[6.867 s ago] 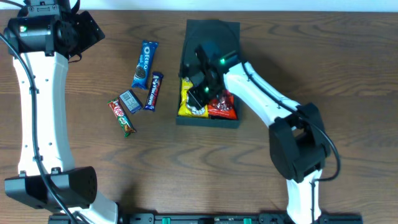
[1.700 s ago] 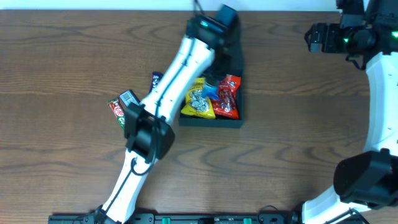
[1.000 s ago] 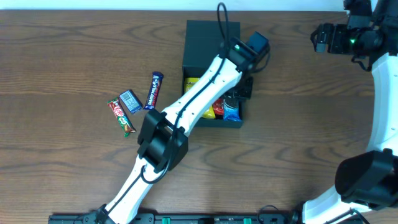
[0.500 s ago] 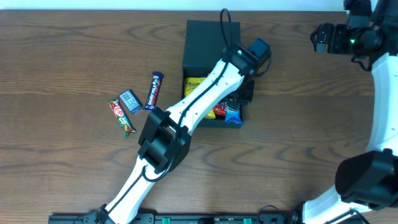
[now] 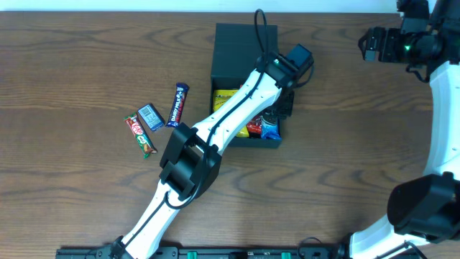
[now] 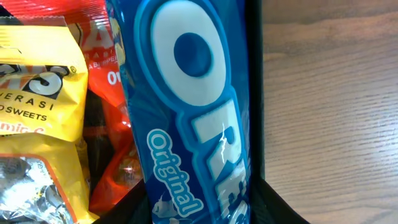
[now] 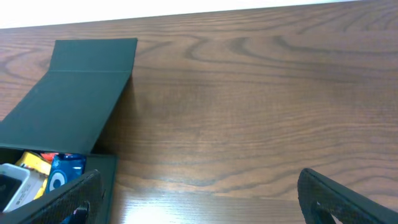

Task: Pack container
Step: 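Release the Oreo pack and withdraw the left gripper, then push the Oreo pack down into the box with the right gripper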

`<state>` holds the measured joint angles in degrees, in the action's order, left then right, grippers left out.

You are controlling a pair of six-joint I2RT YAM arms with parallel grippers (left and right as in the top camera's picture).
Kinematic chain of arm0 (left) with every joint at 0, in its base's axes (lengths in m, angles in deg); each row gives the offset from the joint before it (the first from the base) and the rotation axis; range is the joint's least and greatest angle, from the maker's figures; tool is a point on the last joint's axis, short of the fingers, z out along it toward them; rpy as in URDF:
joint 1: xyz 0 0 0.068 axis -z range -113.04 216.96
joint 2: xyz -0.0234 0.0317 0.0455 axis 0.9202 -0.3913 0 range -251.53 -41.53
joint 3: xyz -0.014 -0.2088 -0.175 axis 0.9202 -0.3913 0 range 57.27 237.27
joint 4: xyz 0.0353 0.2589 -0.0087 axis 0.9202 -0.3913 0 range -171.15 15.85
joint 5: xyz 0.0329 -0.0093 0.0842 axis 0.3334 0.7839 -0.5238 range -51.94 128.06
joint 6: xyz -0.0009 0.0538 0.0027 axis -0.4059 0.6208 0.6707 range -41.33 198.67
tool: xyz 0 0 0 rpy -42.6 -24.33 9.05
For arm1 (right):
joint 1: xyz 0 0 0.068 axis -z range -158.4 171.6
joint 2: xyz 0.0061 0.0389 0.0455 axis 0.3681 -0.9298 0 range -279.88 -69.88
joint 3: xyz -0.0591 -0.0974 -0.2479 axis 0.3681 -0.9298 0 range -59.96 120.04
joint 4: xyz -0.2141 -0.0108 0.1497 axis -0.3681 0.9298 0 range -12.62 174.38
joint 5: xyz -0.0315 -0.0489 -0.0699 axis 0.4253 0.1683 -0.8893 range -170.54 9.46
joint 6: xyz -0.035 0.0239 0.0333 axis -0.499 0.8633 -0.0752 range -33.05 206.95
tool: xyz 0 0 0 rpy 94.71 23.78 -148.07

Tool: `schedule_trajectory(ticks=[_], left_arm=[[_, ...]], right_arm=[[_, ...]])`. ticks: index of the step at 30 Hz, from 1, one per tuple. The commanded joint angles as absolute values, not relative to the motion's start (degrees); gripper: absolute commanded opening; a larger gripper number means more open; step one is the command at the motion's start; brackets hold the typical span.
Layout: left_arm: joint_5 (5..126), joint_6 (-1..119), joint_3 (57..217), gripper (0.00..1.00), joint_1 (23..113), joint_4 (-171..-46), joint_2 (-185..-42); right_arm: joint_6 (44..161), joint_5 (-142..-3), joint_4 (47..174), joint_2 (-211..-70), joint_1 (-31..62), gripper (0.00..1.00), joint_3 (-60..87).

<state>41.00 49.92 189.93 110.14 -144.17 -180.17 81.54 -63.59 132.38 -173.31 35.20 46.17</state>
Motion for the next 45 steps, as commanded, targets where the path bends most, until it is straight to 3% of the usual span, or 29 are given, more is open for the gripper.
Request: schedule_trajectory(ticks=[1,2,3,10,13,15,16,17,18,19,21,23,24,25,29,34,45], left_arm=[[39.58,49.57,189.67,0.64,110.14,-143.80,-180.11],[39.58,49.81,189.67,0.89,110.16,-143.95,-180.11],[39.56,49.98,189.67,0.97,110.14,-144.13,-180.11],[39.40,50.44,191.37,0.95,109.46,-146.32,-179.32],[37.37,51.71,192.90,0.95,108.85,-146.34,-176.81],[34.22,51.91,193.10,0.95,108.24,-146.38,-174.64],[32.50,51.91,193.10,0.95,107.78,-146.49,-173.22],[30.64,51.93,193.10,0.96,107.15,-146.62,-171.52],[29.53,51.93,193.10,1.00,106.53,-146.71,-170.21],[28.43,51.95,193.10,0.88,105.83,-146.75,-168.85],[26.55,52.37,193.10,0.52,103.95,-146.75,-166.06],[25.39,52.32,193.10,0.30,101.46,-146.67,-163.69],[25.46,52.32,193.10,0.24,99.98,-146.47,-162.82],[25.48,52.32,193.10,0.08,98.29,-146.27,-162.19],[28.98,52.37,193.08,0.06,91.63,-146.05,-162.21],[38.14,55.21,192.81,0.06,84.11,-146.05,-166.21],[44.10,60.74,192.75,0.06,82.14,-144.72,-173.03]], right_arm=[[82.22,-62.25,132.43,-172.09,35.55,0.99,46.45],[82.22,-62.25,132.43,-172.09,35.55,0.99,46.45],[82.22,-62.25,132.43,-172.09,35.55,0.99,46.45],[82.22,-62.25,132.36,-172.09,35.55,0.99,46.45],[82.22,-62.25,132.34,-172.09,35.55,0.91,46.45],[82.22,-62.23,132.43,-172.09,35.55,0.74,46.45],[82.22,-62.23,132.54,-172.09,35.55,0.60,46.45],[82.22,-62.06,133.02,-172.09,35.55,0.27,46.45],[82.20,-61.84,133.67,-172.09,35.53,0.06,46.43],[82.20,-61.86,134.46,-172.09,35.49,0.01,46.43],[82.17,-61.79,136.78,-172.09,35.20,0.02,46.43],[81.41,-60.20,139.55,-172.09,34.61,0.02,46.41],[79.90,-58.27,140.93,-172.09,34.13,0.02,46.27],[78.46,-56.20,142.18,-172.09,33.43,0.01,46.03],[77.87,-51.96,144.52,-172.09,28.75,0.02,43.32],[81.61,-51.56,142.20,-171.81,16.62,0.02,32.26],[84.82,-61.03,136.43,-155.94,6.24,0.02,12.40]])
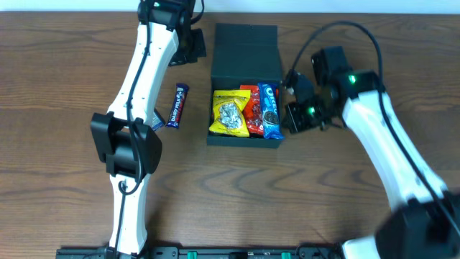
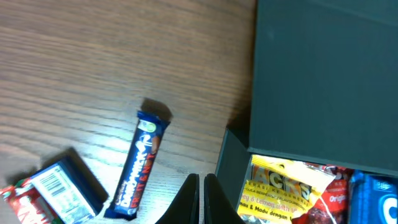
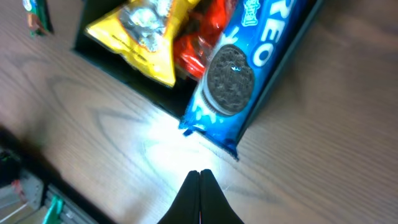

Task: Pack container
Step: 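Push the Oreo pack down into the box with the right gripper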

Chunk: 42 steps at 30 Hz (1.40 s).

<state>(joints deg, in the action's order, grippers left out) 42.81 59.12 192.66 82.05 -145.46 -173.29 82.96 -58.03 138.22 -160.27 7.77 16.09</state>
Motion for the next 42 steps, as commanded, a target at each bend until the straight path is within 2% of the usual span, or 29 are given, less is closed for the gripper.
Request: schedule_trajectory(ticks=[1,12,27,33,42], left_arm=[[44.13,60.74,192.75,0.06,82.14,-144.33,-173.03],[45.66,60.91,192.75,0.06,82.51,-144.20,-173.03],[45.59,62.03,192.75,0.06,85.35,-145.24,-173.03],[45.57,61.98,192.75,0.06,85.79,-145.51,-173.03],[45.57,61.98,192.75,0.06,85.79,-145.46,-173.03]], right_arm=[[84.84,-60.98,135.16,-155.17,5.94,0.02,10.80],[87.51,-60.68,121.46,-155.06,2.02,0.02,-1.83],[89.98,-62.56,108.56,-163.59,2.00,0.02,-3.63],[89.91,-61.55,109.83,-163.33,2.02,0.02,-2.86],[85.91,-60.77,117.15,-154.95,2.07,0.02,3.11]])
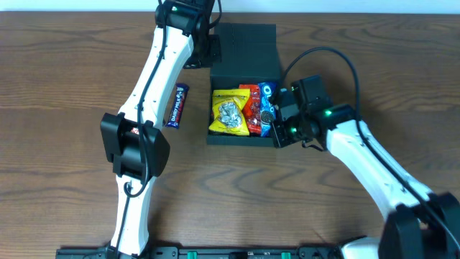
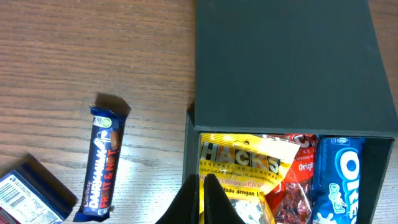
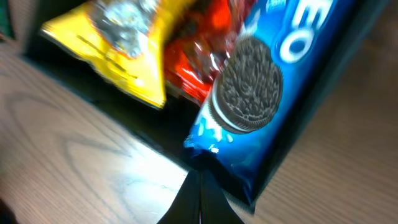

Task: Pack container
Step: 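Push the Oreo pack down into the box with the right gripper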

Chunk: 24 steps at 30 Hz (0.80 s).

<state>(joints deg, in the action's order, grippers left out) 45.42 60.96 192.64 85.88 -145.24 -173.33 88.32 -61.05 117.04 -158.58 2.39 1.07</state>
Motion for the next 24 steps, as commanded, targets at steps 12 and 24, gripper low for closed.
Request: schedule_trajectory(ticks=[12,24], left_arm=[[45.57,61.98,192.75,0.06,85.79,-145.51,-173.03],[45.48,61.98,192.75,0.06,85.75,-145.46,-173.03]], right_arm=[[85.54,-62.47,117.70,-162.74,2.13,0.02,3.02],[85.58,-62.69,118.09,-164.37,2.13,0.01,4.81]])
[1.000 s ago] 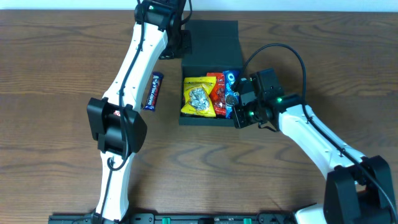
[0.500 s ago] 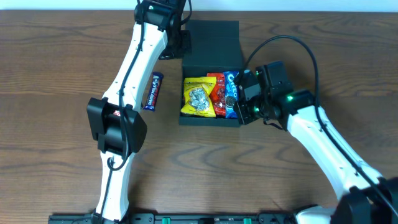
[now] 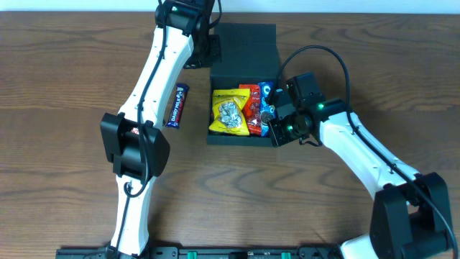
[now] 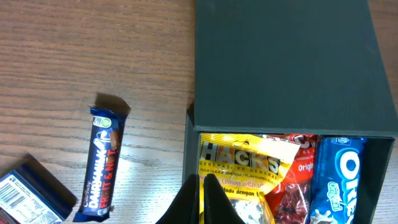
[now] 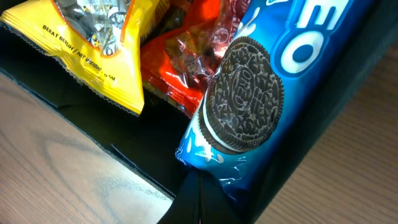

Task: Pack container
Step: 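Push the Oreo pack down into the box with the right gripper, then grasp the blue Dairy Milk bar with the left gripper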

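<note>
The black box [image 3: 244, 43] stands mid-table with its lid folded back. Inside lie a yellow Hacks bag [image 4: 242, 165], a red snack bag [image 5: 180, 56] and a blue Oreo pack [image 5: 267, 81] along the right wall. My right gripper [image 5: 198, 183] is shut, its tip against the Oreo pack's near end in the box's front right corner. My left gripper [image 4: 202, 186] is shut and empty, hovering over the box's left wall, near the lid's left edge [image 3: 200, 52] in the overhead view.
A Dairy Milk bar [image 3: 176, 106] lies on the table left of the box. A small blue pack [image 4: 25, 196] lies further left, hidden under my left arm in the overhead view. The table is brown wood.
My right gripper has shifted slightly along the box's front right corner, still shut against the Oreo pack's end. The left arm and the snacks outside the box have not moved.
First my left gripper was down in the box beside the Oreo pack, the right arm far off at the back right. Then the left had gone to the back left, and the shut right gripper was at the pack's end overhanging the front wall. Now the end lies inside.
</note>
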`<state>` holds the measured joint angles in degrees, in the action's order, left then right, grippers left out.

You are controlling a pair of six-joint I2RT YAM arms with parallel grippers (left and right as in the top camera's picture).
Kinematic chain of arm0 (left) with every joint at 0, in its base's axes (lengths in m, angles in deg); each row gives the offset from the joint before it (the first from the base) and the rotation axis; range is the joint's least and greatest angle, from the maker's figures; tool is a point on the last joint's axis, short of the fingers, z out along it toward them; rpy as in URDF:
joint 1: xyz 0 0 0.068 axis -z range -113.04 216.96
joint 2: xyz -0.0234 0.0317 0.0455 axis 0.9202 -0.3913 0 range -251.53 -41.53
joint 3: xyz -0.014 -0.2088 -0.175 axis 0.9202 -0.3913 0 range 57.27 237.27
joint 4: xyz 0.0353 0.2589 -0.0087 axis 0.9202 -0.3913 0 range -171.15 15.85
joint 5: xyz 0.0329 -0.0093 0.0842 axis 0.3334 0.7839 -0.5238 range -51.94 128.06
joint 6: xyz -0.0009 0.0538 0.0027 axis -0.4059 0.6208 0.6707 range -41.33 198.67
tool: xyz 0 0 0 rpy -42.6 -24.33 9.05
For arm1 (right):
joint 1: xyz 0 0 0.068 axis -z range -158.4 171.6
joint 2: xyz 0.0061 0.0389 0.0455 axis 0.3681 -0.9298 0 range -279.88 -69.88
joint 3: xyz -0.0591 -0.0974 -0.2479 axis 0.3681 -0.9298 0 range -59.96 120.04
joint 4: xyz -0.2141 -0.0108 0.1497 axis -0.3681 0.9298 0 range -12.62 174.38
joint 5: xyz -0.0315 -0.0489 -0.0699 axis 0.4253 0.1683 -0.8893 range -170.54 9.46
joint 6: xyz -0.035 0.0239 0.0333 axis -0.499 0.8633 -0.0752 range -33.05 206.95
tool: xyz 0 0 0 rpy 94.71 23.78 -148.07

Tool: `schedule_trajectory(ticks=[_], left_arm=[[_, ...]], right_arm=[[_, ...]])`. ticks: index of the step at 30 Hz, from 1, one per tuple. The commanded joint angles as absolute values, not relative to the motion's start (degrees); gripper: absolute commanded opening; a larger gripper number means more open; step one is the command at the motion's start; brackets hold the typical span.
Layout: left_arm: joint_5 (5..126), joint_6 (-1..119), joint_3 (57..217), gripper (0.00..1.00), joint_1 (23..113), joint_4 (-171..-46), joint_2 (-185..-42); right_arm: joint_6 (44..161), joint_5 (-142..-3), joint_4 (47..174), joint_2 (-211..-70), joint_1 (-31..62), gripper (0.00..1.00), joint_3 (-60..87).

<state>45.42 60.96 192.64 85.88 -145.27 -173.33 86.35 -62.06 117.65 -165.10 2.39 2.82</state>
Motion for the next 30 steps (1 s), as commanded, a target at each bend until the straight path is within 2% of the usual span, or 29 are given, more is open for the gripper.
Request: schedule_trajectory(ticks=[1,6,11,16,22,30], left_arm=[[45.31,62.00,192.75,0.06,85.75,-145.46,-173.03],[43.60,62.00,192.77,0.06,85.27,-146.16,-172.74],[36.43,66.14,192.22,0.06,83.39,-148.50,-173.01],[35.95,72.82,191.15,0.06,82.58,-151.52,-173.03],[36.34,73.20,190.10,0.06,80.61,-158.05,-173.03],[35.95,74.05,188.90,0.06,79.96,-160.06,-165.62]], right_arm=[[85.58,-62.75,118.66,-163.67,2.13,0.01,5.95],[85.54,-62.78,119.49,-159.09,3.27,0.01,12.59],[85.58,-62.71,118.70,-156.96,8.67,0.01,15.65],[85.63,-62.03,116.98,-156.66,16.60,0.02,15.81],[85.56,-59.30,114.42,-155.61,24.58,0.01,15.92],[84.95,-59.30,112.84,-154.84,29.89,0.01,16.18]])
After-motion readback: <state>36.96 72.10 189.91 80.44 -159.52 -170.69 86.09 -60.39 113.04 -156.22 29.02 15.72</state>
